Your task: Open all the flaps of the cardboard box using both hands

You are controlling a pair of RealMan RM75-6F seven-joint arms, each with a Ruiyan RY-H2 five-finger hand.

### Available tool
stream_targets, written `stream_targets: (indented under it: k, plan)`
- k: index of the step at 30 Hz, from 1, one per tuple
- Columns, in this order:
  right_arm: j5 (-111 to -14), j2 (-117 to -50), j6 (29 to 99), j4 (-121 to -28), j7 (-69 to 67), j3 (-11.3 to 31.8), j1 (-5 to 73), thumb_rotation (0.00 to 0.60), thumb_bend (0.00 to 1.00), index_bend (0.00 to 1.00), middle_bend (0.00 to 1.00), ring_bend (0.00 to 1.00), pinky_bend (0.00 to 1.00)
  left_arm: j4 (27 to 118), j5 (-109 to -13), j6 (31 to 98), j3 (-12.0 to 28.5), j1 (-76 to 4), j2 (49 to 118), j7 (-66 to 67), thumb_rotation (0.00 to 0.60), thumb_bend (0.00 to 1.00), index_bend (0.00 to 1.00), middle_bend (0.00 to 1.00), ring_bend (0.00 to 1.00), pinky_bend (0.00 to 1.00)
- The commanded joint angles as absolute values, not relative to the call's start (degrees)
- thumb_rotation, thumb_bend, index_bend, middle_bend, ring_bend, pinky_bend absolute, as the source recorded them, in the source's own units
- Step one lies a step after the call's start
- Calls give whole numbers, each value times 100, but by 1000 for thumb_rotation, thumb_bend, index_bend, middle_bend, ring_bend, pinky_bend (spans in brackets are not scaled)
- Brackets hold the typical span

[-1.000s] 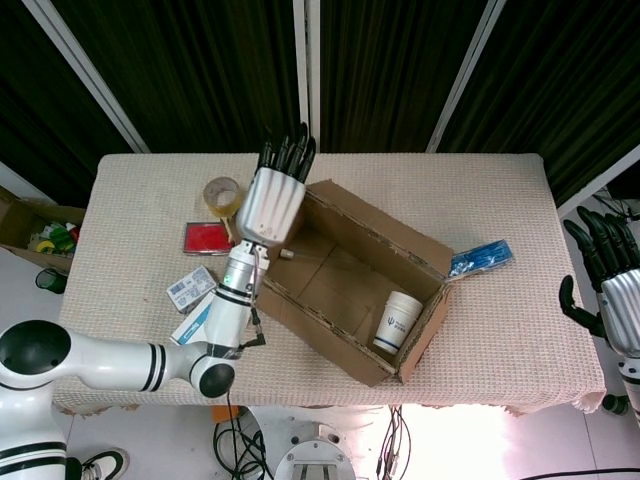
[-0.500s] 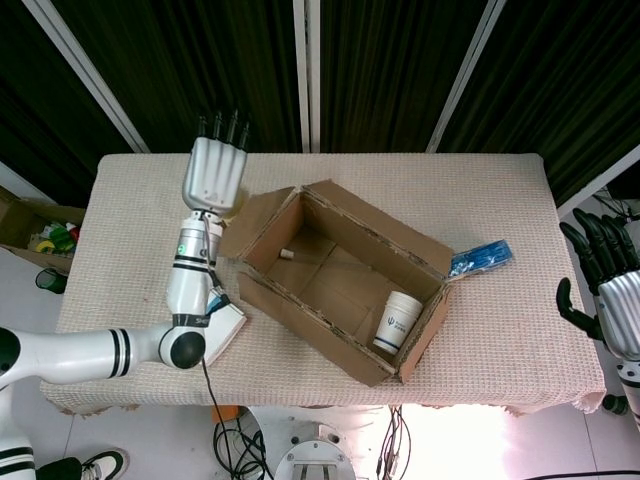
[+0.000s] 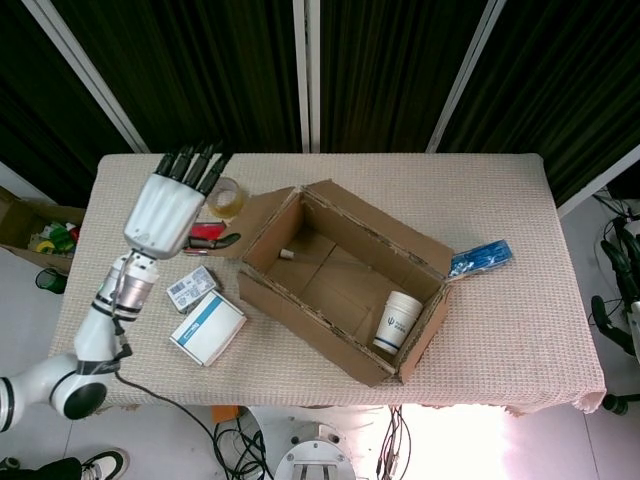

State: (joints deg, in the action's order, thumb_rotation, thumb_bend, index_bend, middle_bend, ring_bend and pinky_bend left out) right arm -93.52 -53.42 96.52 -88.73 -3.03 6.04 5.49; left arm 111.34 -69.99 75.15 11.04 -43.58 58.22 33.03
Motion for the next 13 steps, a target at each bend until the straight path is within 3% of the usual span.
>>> stream_targets:
  k: [1,7,13]
  plan:
    - [-8941,-5528,9617,-8576,86,347,132,600,437,0,0,0,0,11199,-8767,7887,-278,-2583,4569,1404,204,94,0,14,42,166]
    - [-8525,-6083,9656,-7857,-260,240,-274,600,442,0,0,0,0,9694,-9202,8586,-708,-1673,5134,207,183,94,0,14,41,165]
    - [-8516,-6264,9533,-7512,-483,234,-302,600,474,0,0,0,0,8607,-9415,8926,-673,-1355,5723,-467,166,88,0,14,41,165]
